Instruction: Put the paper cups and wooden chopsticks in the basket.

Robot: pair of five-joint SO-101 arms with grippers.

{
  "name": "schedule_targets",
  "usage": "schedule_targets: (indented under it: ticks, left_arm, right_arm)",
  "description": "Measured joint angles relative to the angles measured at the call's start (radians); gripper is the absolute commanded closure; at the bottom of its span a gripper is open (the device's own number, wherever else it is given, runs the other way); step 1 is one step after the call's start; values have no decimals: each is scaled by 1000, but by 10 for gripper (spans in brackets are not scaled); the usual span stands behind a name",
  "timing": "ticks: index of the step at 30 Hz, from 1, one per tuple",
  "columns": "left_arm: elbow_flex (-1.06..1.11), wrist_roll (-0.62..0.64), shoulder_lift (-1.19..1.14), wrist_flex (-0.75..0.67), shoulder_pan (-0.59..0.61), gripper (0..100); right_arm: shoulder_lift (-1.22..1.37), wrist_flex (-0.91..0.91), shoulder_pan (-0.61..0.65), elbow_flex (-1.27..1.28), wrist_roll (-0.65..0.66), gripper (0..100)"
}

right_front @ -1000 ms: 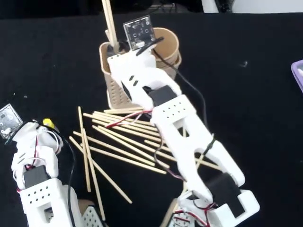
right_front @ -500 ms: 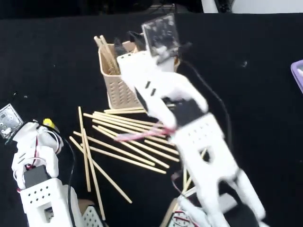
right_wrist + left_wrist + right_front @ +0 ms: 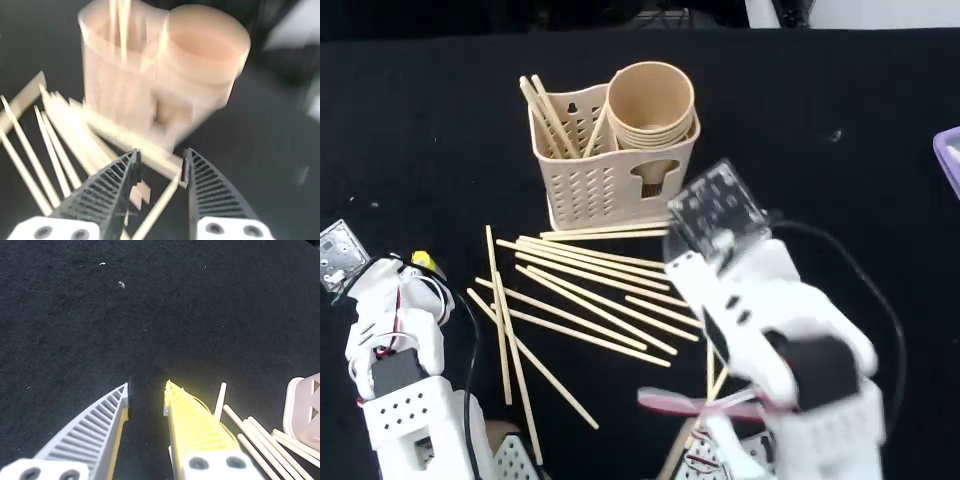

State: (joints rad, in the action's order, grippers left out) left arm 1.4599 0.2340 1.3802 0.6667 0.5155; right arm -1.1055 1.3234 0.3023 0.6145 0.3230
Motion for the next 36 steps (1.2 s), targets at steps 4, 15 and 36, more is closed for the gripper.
schedule_targets:
  ticks: [4, 15, 36]
  left_arm:
    - [0, 0, 0, 0, 0, 873]
    - [0, 0, 0, 0, 2, 873]
    - [0, 0, 0, 0, 2, 873]
  right_arm:
    - [46, -2, -57, 267, 115, 841]
    - [427, -288, -124, 565, 166, 727]
    - [677, -443, -203, 539, 324, 987]
